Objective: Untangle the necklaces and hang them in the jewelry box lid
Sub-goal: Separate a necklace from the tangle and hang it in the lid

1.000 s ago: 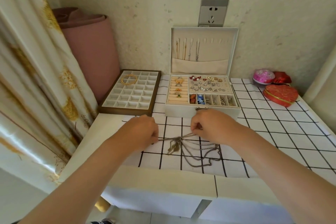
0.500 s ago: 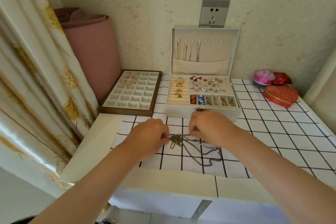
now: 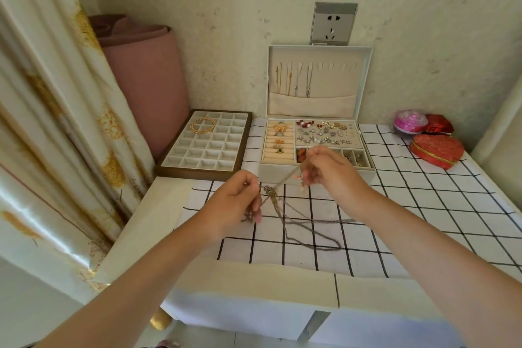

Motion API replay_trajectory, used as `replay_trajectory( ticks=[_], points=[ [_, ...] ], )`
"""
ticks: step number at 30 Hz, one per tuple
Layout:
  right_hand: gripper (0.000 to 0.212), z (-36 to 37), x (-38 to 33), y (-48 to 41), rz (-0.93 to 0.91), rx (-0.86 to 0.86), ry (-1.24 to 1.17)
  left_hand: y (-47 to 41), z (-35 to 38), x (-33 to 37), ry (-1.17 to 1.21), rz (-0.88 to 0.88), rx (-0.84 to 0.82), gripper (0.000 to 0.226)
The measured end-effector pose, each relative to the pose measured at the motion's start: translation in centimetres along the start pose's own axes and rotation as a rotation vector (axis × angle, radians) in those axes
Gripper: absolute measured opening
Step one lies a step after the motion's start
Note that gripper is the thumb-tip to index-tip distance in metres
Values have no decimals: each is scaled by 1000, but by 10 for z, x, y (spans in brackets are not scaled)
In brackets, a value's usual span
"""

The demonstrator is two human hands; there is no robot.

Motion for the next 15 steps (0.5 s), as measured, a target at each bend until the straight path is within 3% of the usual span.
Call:
replay_trajectory(
  ticks=[3,5,11,15],
  points=[
    [30,0,-6,-3,75,100,-307,-2,-3,-6,-53,-15,-42,20],
    [30,-1,-7,-1,93,109,-376,-1,-3,-6,-128,-15,-115,27],
    [25,-2,-8,2,107,76,-211,2,-17,-1,-590,18,-255,24],
    [36,3,-16,6,31,-19,-54,8,-24,-4,-901,-64,-275,16]
  ],
)
Point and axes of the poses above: each hand's wrist, its own y-axis away from the middle knuckle, its own z-axis out of the palm, x = y × z, the point moved 4 cm from there along -y, towards the middle knuckle, and after that the axes turned 7 degrees about y, right-handed, at the moved point
